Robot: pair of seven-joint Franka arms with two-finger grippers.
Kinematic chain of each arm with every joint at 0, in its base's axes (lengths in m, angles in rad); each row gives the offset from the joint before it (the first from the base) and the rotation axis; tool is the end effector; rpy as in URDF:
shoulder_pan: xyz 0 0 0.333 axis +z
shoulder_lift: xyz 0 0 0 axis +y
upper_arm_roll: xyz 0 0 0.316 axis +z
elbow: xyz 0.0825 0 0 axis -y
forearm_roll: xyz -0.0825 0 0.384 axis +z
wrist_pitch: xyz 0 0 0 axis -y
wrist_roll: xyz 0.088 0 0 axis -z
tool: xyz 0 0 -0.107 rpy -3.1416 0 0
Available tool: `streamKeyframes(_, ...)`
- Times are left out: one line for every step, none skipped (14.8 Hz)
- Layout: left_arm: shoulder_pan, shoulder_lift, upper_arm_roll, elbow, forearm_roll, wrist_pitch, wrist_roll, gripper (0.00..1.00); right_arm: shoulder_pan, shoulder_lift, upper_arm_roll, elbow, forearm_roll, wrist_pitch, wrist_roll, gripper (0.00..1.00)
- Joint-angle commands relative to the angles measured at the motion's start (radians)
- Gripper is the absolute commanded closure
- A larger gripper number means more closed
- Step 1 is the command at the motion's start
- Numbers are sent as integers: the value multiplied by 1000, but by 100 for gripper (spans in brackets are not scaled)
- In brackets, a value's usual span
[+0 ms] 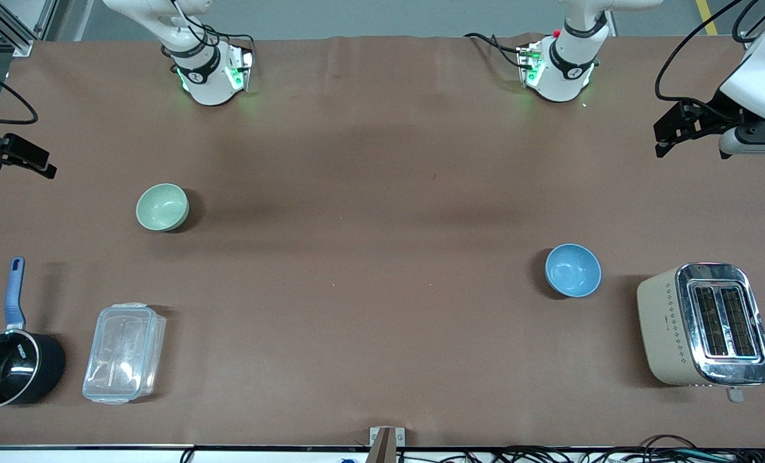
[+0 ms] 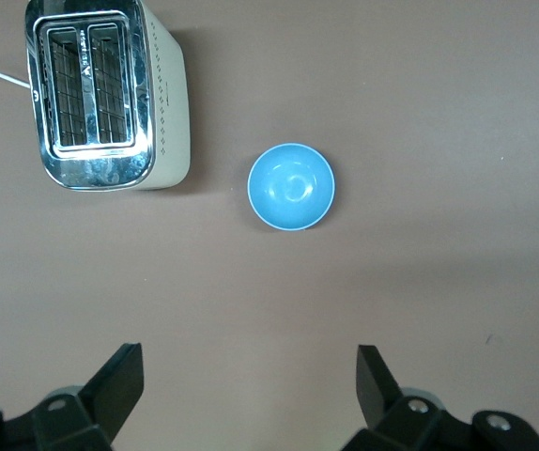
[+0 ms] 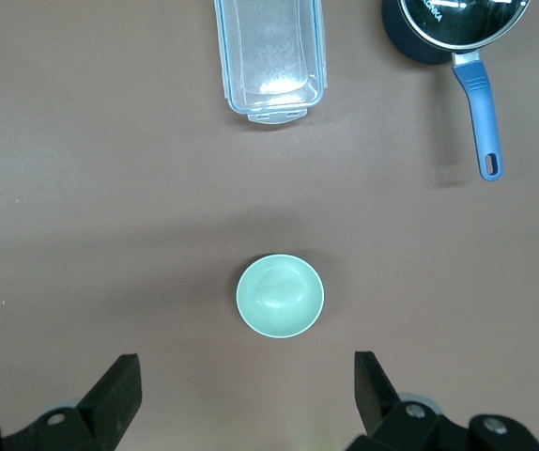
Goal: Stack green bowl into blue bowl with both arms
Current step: 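Reach the left gripper to the blue bowl while the right gripper reaches the green bowl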
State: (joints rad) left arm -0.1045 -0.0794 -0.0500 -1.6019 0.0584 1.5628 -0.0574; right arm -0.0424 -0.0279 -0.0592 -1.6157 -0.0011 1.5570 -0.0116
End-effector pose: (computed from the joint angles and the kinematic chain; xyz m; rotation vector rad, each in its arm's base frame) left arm 0.5235 -0.0764 0.6523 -3.0795 0.1470 -0.0718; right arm 0.5408 -0.0557 0.6175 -3.1358 0.1411 0.0483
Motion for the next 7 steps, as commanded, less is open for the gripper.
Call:
streamKeyframes(2,13,-4,27,-3,-26,19,0,4,-6,-7,-7,16,-2,2,0)
streamKeyframes(3,18,-1,27,-29,-26,19,0,3,-6,-7,-9,16,-2,2,0)
streamKeyframes(3,30,2,28,-64,-24,18,0,3,-6,-7,-9,16,-2,2,0)
streamKeyframes(3,42,4,39,-77,-18,16,0,4,-6,-7,-9,16,-2,1,0)
streamKeyframes(5,76,4,43,-78,-11,16,0,4,-6,-7,-9,16,-2,1,0)
streamKeyframes(8,101,4,33,-81,14,14,0,4,-6,-7,-13,16,-2,1,0)
streamKeyframes(3,125,2,16,-80,52,4,0,4,-6,-7,-21,16,0,1,0)
